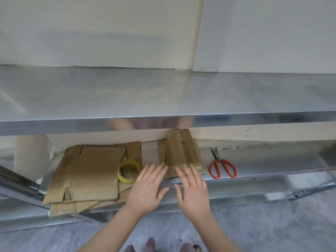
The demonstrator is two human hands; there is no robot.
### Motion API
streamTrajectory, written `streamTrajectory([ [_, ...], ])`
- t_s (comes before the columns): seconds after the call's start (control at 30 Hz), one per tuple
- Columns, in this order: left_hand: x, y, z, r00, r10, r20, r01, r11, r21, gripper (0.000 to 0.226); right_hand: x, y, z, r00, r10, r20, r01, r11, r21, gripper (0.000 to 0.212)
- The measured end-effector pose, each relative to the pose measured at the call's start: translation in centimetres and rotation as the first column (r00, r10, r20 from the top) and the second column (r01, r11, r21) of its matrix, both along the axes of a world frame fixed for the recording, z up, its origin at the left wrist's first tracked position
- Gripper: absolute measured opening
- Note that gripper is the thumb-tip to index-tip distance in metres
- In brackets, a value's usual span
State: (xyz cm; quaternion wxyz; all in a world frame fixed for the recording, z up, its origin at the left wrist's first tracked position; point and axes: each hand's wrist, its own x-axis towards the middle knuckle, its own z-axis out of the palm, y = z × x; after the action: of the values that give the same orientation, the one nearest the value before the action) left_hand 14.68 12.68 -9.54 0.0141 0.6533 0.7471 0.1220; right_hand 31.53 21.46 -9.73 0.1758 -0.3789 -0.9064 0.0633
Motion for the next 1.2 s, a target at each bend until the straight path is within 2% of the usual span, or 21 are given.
streamTrajectory([
  [0.13, 4.8, 1.8, 0.1, 0.999, -0.031, 0.029, 0.03, 0.999, 0.017, 0.062, 4.1, 2.9, -0.1, 0.994, -0.111, 0.01, 0.111, 0.993, -0.042, 0.045],
  [0.23, 6.8, 2.9, -0.5, 0.994, 0.081, 0.075, -0.08, 0.997, -0.007, 0.06, 5.4, 4.8, -0.3, 0.991, -0.129, 0.045, 0.135, 0.978, -0.159, 0.047],
  [0.3, 7.4, 3.6, -1.1, 0.97, 0.185, 0.158, -0.184, 0.983, -0.019, 0.06, 5.6, 5.9, -0.4, 0.993, -0.103, 0.066, 0.115, 0.965, -0.234, 0.048],
  [0.47, 7.9, 5.2, -2.1, 0.866, 0.363, 0.342, -0.361, 0.93, -0.073, 0.06, 4.8, 8.1, -0.7, 0.999, -0.028, 0.025, 0.035, 0.936, -0.35, 0.047],
  [0.7, 8.4, 6.6, -3.1, 0.637, 0.486, 0.598, -0.443, 0.866, -0.231, 0.063, 4.4, 9.3, -2.1, 0.995, -0.023, -0.094, -0.036, 0.814, -0.58, 0.051],
  [0.83, 7.6, 7.3, -2.9, 0.577, 0.507, 0.641, -0.485, 0.844, -0.23, 0.057, 4.8, 10.6, -2.4, 0.991, -0.036, -0.128, -0.051, 0.787, -0.615, 0.05],
  [0.97, 5.9, 8.8, -2.0, 0.579, 0.571, 0.582, -0.519, 0.809, -0.277, 0.053, 4.1, 11.7, -2.1, 0.985, -0.078, -0.155, -0.036, 0.784, -0.62, 0.041],
  [1.1, 4.6, 9.8, -2.2, 0.569, 0.587, 0.576, -0.526, 0.798, -0.294, 0.036, 3.4, 12.3, -2.2, 0.979, -0.12, -0.162, -0.004, 0.795, -0.607, 0.029],
  [1.17, 4.1, 9.7, -2.4, 0.509, 0.575, 0.641, -0.548, 0.791, -0.274, 0.04, 3.1, 12.4, -2.4, 0.978, -0.132, -0.163, 0.007, 0.797, -0.603, 0.024],
  [1.2, 3.9, 9.6, -2.4, 0.519, 0.555, 0.65, -0.568, 0.792, -0.223, 0.043, 3.0, 12.4, -2.5, 0.978, -0.131, -0.161, 0.008, 0.8, -0.6, 0.023],
])
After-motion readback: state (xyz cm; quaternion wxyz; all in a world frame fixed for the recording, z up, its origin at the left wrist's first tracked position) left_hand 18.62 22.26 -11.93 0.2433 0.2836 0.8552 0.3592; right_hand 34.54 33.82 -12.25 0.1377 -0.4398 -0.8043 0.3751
